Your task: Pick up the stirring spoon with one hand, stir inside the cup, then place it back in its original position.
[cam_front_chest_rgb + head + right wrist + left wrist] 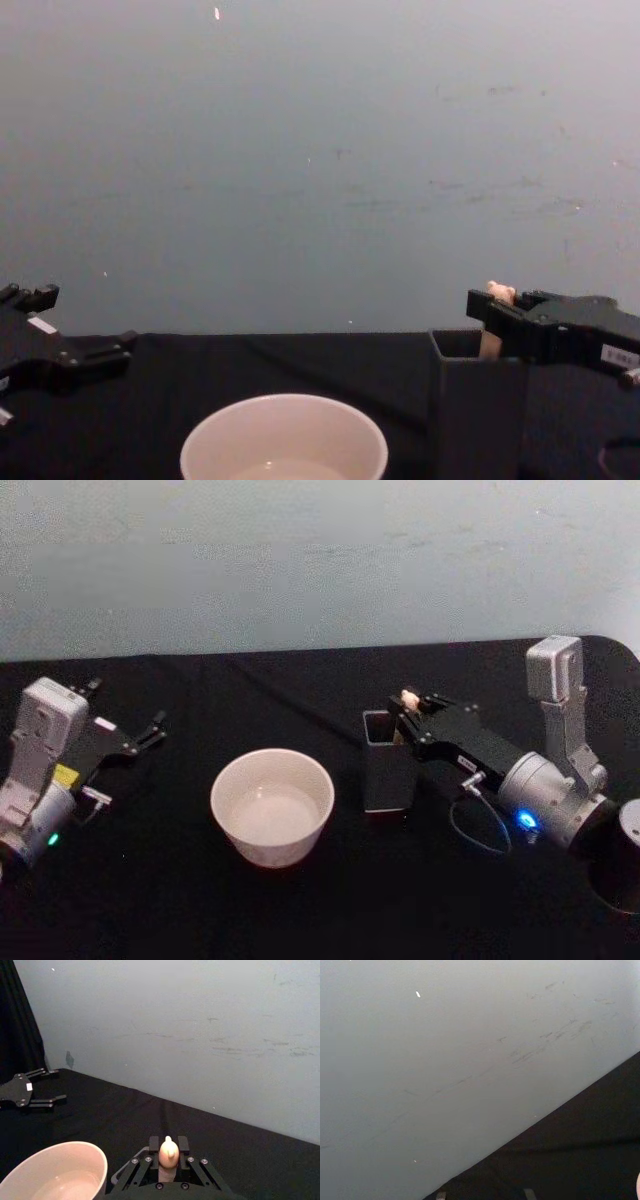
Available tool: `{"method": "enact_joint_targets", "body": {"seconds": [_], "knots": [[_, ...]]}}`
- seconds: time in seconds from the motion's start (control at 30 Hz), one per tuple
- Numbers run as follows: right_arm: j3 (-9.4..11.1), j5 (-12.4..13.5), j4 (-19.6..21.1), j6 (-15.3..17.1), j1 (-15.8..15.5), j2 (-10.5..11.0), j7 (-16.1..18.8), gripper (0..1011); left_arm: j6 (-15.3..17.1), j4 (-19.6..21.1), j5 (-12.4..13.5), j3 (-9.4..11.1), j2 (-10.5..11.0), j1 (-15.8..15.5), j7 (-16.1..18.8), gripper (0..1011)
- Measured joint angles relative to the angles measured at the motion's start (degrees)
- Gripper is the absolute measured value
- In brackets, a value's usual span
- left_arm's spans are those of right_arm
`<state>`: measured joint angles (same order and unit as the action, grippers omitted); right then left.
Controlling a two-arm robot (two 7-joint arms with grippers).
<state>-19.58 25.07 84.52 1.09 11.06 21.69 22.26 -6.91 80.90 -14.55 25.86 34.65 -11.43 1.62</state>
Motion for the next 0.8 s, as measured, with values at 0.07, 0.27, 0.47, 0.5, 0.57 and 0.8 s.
{"method": "enact_joint_targets", "body": {"seconds": [0.07,0.27,0.47,0.5,0.57,0.8], "knots": [[0.01,0.01,0.01,0.00,0.00,0.00,0.01,214,0.00,0.00,0.00,0.00,0.00,0.00,0.00,1001],[0.02,-0.01,0.00,0.07,-0.01,0.03,0.09,248,0.00,0.00,0.00,0.00,0.00,0.00,0.00,1001],[0.02,0.00,0.00,0.06,-0.01,0.03,0.14,435,0.00,0.00,0.00,0.00,0.00,0.00,0.00,1001],[0.03,0.00,0.00,0.06,-0.01,0.03,0.14,482,0.00,0.00,0.00,0.00,0.00,0.00,0.00,1001],[0.03,0.00,0.01,0.05,0.00,0.03,0.15,561,0.00,0.00,0.00,0.00,0.00,0.00,0.00,1001],[0.03,0.00,0.01,0.03,0.00,0.03,0.15,757,0.00,0.00,0.00,0.00,0.00,0.00,0.00,1001]]}}
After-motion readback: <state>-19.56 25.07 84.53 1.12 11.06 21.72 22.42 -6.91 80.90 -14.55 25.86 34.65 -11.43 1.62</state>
